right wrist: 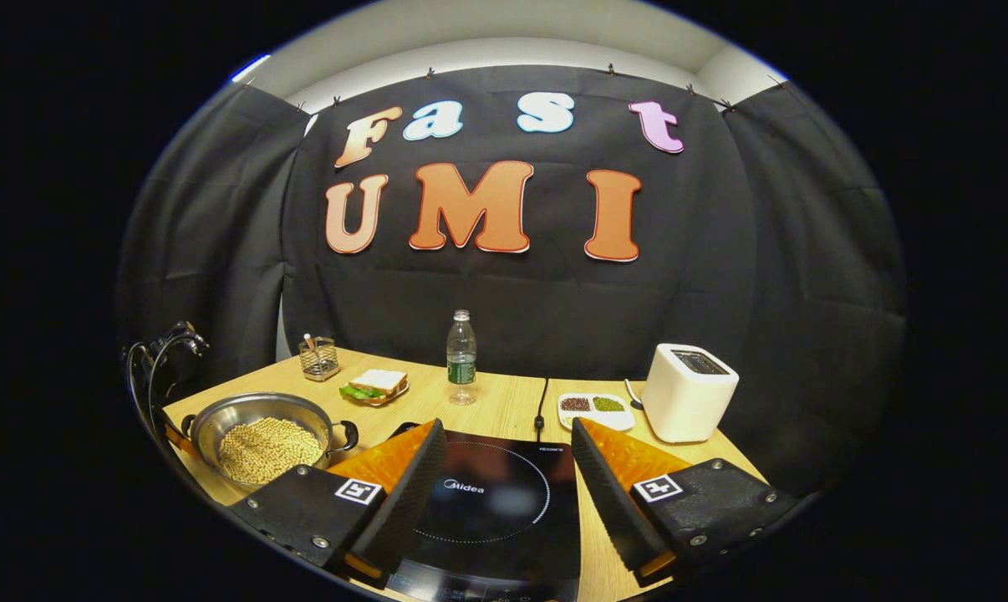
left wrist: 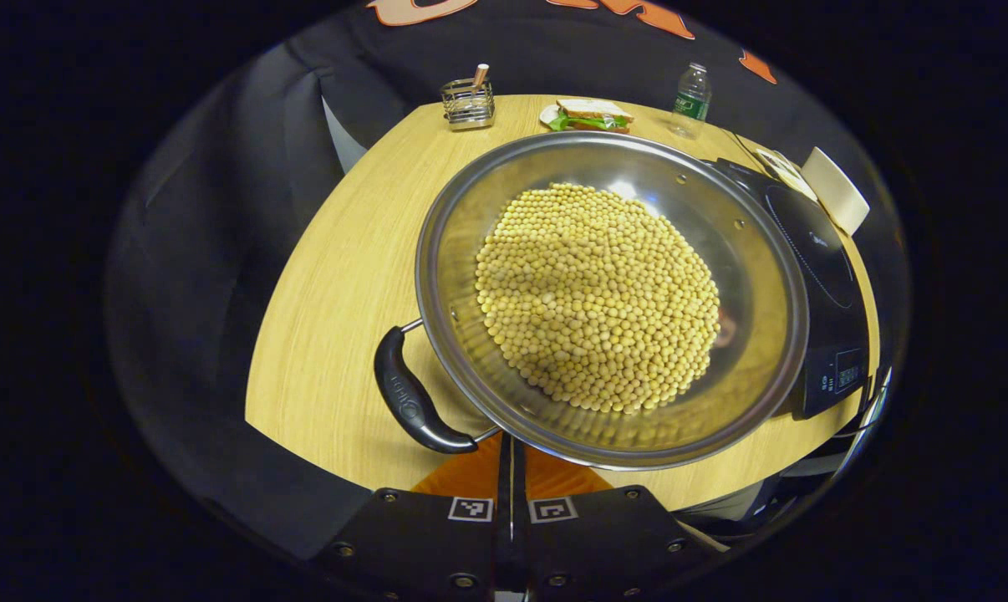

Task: First push the handle of the pot to place it horizontally, then grasp the pot with both hands and set it on the induction cooktop.

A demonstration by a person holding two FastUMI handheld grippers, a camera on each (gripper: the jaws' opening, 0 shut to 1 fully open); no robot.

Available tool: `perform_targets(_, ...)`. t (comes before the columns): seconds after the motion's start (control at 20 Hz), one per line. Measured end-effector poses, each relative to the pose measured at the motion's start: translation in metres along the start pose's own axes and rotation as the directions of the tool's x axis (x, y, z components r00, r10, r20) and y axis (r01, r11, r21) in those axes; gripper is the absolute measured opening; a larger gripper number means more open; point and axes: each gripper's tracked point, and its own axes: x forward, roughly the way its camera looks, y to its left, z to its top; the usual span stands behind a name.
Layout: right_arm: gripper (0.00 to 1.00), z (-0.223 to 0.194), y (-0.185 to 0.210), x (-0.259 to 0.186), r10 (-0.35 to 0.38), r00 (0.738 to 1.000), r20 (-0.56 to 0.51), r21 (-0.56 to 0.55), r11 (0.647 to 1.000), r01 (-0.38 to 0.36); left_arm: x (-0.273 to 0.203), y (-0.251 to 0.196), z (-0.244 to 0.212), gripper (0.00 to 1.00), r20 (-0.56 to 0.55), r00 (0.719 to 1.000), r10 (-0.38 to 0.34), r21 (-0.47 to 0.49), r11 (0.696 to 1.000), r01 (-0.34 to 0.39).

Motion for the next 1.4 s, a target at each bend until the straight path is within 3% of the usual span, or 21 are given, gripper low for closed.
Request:
perform_targets(0.3,0.94,-0.009,0.022,0.009,0.041,0.999,-0.030,-0.006,0.999,-0.042,-0.001,0.041,0.034,0.01,0.069,0.990,0.121,0.077,0.989,-0.126)
perform_targets(0.6,0.94,-0.018,0.049,0.018,0.095,0.994,-0.062,-0.012,0.995,-0.096,0.014,0.055,0.050,0.01,0.118,0.982,0.147,0.099,0.982,-0.159)
perform_targets(0.85,0.94,-0.029,0.082,0.026,0.150,0.983,-0.109,-0.006,0.988,-0.151,0.027,0.076,0.078,0.03,0.208,0.960,0.190,0.126,0.968,-0.219)
perform_targets(1.4,0.94,-0.060,0.160,0.042,0.273,0.933,-0.236,0.052,0.962,-0.269,0.047,0.099,0.127,0.02,0.353,0.914,0.199,0.142,0.954,-0.263)
